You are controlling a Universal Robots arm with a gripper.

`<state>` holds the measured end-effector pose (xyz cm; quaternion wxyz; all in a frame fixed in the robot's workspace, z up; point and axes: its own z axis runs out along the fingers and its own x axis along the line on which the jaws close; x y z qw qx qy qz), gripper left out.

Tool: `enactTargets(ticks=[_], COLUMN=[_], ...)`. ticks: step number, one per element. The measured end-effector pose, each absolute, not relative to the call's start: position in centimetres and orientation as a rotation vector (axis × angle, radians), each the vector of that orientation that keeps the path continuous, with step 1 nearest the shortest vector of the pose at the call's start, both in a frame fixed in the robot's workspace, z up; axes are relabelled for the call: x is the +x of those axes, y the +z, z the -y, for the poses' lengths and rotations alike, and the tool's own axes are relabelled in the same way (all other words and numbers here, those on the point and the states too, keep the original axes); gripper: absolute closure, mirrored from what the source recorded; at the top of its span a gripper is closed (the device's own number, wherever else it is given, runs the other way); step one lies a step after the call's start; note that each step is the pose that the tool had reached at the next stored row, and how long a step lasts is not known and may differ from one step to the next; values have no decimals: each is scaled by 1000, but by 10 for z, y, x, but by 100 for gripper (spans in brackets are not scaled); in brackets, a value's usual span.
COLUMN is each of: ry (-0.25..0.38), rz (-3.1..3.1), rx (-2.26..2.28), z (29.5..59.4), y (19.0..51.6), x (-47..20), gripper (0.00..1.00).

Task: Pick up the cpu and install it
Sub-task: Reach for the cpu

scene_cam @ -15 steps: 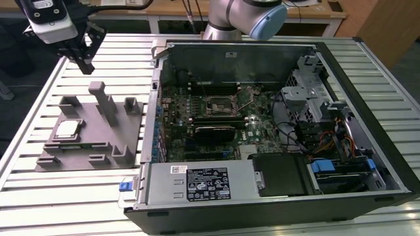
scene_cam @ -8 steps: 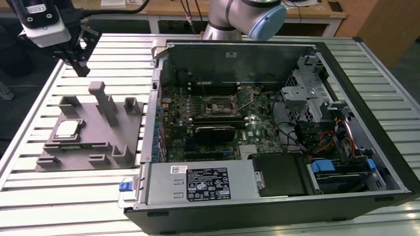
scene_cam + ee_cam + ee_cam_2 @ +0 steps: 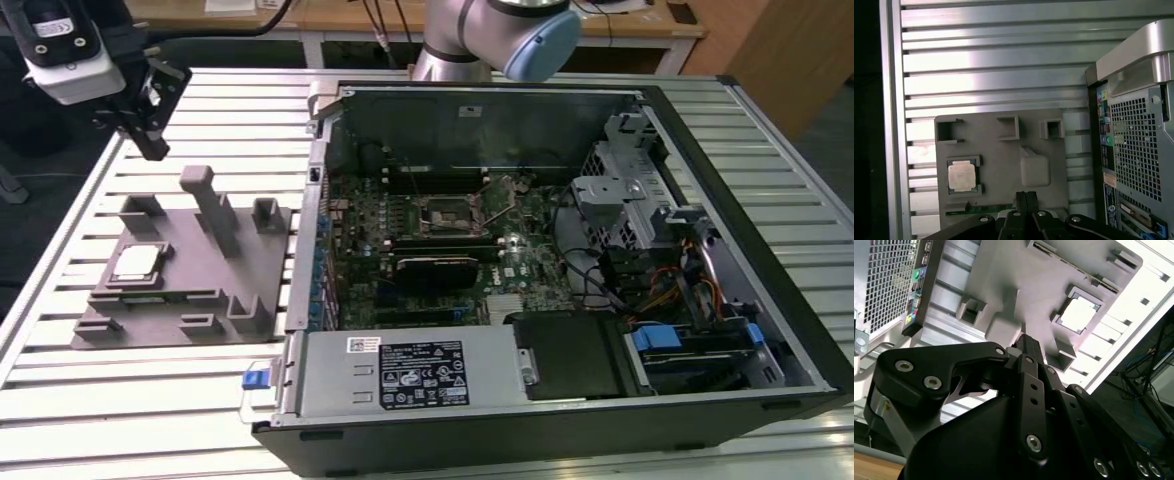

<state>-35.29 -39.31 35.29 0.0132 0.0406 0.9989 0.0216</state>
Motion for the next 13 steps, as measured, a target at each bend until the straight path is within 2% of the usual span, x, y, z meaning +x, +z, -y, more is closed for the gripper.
enactTargets(ticks=[13], ry=[68], rz=[-3112], rx=[127], z=[393], y=[336], x=[-375], gripper=[89])
